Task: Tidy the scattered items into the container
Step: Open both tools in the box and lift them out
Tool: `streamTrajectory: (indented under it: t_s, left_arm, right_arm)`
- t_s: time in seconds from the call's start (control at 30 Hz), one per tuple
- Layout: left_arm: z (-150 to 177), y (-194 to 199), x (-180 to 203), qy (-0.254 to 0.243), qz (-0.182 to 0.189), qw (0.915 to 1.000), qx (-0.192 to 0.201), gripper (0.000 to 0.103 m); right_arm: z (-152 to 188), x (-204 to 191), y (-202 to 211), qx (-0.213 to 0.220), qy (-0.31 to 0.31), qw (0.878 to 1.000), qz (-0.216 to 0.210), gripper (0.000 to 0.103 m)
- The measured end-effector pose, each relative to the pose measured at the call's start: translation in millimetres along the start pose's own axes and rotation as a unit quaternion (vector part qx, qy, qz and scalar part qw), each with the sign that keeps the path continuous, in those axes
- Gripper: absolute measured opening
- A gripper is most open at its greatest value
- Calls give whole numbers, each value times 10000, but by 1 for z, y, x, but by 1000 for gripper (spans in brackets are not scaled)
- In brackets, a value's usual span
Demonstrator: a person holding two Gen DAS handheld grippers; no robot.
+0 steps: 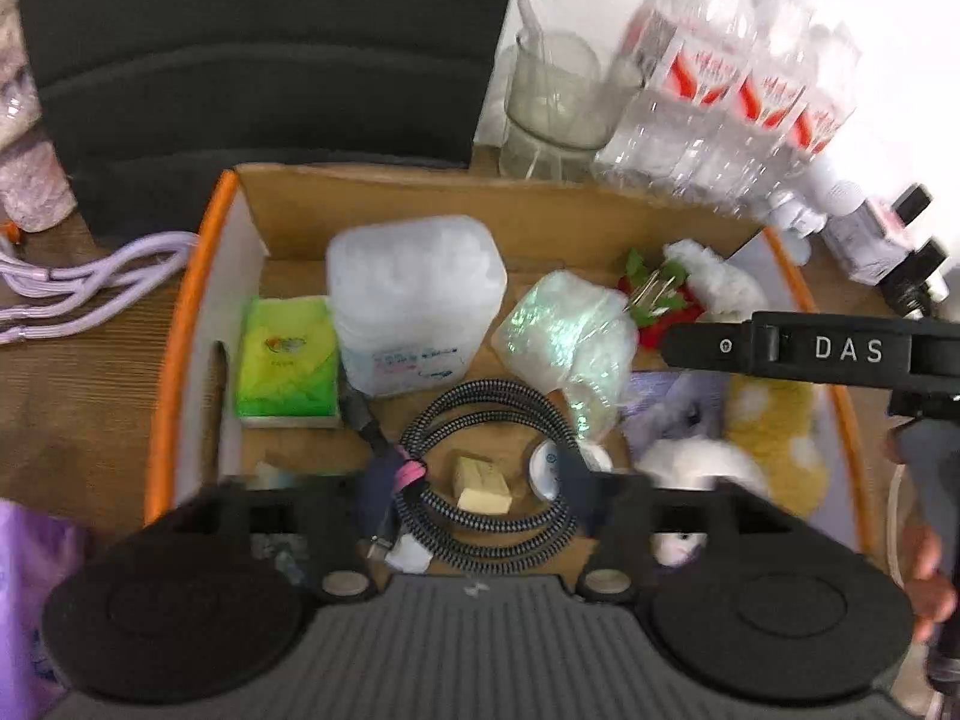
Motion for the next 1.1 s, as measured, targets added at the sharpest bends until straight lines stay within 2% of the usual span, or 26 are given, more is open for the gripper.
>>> streamTrajectory:
  t_s: [0.07, 0.13, 0.17, 0.23, 0.3, 0.37, 0.47, 0.53, 0.57, 0.63, 0.7, 0.8, 0.87, 0.97, 1.1]
  left_arm:
    - [-2, 19, -4, 30, -71, 9999, 81, 83]
    - [0, 39, -13, 204, -167, 9995, 180, 94]
    - [1, 46, -18, 301, -283, 9988, 263, 103]
    - [8, 56, -24, 412, -671, 9964, 330, 103]
    - [17, 66, -24, 419, -729, 9962, 218, 103]
    - [24, 75, -22, 443, -850, 9951, 235, 103]
    - [36, 86, -14, 326, -1139, 9926, 281, 103]
    - [45, 98, -8, 200, -1243, 9906, 526, 103]
    - [49, 102, -3, 120, -1301, 9884, 769, 103]
    - [60, 117, 5, -117, -1365, 9807, 1398, 103]
    - [70, 126, 13, -315, -1378, 9725, 1849, 103]
    - [82, 131, 22, -501, -1216, 9687, 2106, 103]
    - [90, 139, 26, -567, -1194, 9622, 2380, 103]
    - [100, 151, 35, -685, -1244, 9466, 2893, 103]
    - [111, 158, 49, -1037, -1001, 9393, 3115, 103]
  right_arm:
    - [-1, -3, 15, 78, 0, 10000, -47, 70]
    - [0, -7, 30, 92, 116, 9999, 8, 74]
    - [3, -9, 39, 108, 160, 9998, 56, 80]
    - [9, -13, 51, 66, 306, 9994, 175, 87]
    - [21, -20, 63, -25, 558, 9977, 376, 92]
    - [35, -28, 74, -159, 897, 9934, 693, 92]
    - [53, -35, 89, -82, 1159, 9887, 949, 92]
    - [62, -37, 100, 28, 1086, 9900, 899, 92]
    - [66, -37, 107, 94, 1005, 9915, 822, 92]
    - [76, -37, 119, 325, 863, 9934, 682, 92]
    - [85, -39, 134, 806, 861, 9916, 526, 92]
    - [99, -40, 154, 1504, 1030, 9819, 514, 92]
    - [107, -40, 165, 1880, 1086, 9745, 571, 92]
    - [119, -36, 176, 2176, 993, 9697, 498, 92]
    - [131, -34, 191, 2577, 1025, 9602, 322, 92]
Point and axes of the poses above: each gripper's, at about its wrist camera, not at the fingertips, and y roughly against the way its jaws point, x to its right, z to its underside, the point moved 6 cm from there along -y, roughly the way its jaws point, and after that the axes turned 7 degrees about z, right-handed, at the moved point
